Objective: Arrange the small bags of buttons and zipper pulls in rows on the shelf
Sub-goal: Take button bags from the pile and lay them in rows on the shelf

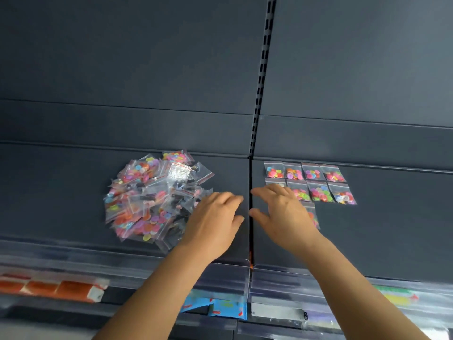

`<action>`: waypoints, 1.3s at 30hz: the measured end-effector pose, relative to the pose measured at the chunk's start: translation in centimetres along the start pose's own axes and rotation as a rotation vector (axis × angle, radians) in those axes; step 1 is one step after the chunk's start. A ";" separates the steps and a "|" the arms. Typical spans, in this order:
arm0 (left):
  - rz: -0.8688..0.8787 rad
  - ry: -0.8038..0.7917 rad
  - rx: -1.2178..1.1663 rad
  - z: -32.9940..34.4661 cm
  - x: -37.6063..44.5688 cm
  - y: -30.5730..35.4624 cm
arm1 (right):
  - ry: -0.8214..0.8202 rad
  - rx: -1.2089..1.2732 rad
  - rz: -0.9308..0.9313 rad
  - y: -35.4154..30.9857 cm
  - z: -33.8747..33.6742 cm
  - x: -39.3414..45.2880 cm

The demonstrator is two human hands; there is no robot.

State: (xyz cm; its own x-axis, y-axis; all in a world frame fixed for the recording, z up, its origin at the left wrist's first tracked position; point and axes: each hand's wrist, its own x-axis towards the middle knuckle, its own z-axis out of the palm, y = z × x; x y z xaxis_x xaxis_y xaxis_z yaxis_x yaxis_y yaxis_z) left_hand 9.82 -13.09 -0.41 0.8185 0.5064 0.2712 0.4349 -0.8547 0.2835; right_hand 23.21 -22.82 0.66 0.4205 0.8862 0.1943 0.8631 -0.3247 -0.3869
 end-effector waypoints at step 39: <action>-0.133 0.122 0.030 -4.5 -8.0 -15.6 | -0.027 0.126 -0.033 -15.1 9.6 4.2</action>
State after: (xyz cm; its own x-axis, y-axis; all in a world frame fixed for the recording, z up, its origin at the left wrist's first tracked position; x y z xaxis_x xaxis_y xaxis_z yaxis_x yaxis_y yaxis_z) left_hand -5.14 -3.30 -2.87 0.7024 0.6234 0.3435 0.5487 -0.7816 0.2967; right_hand 9.30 -11.00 -1.35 0.3832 0.9049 0.1852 0.8337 -0.2526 -0.4910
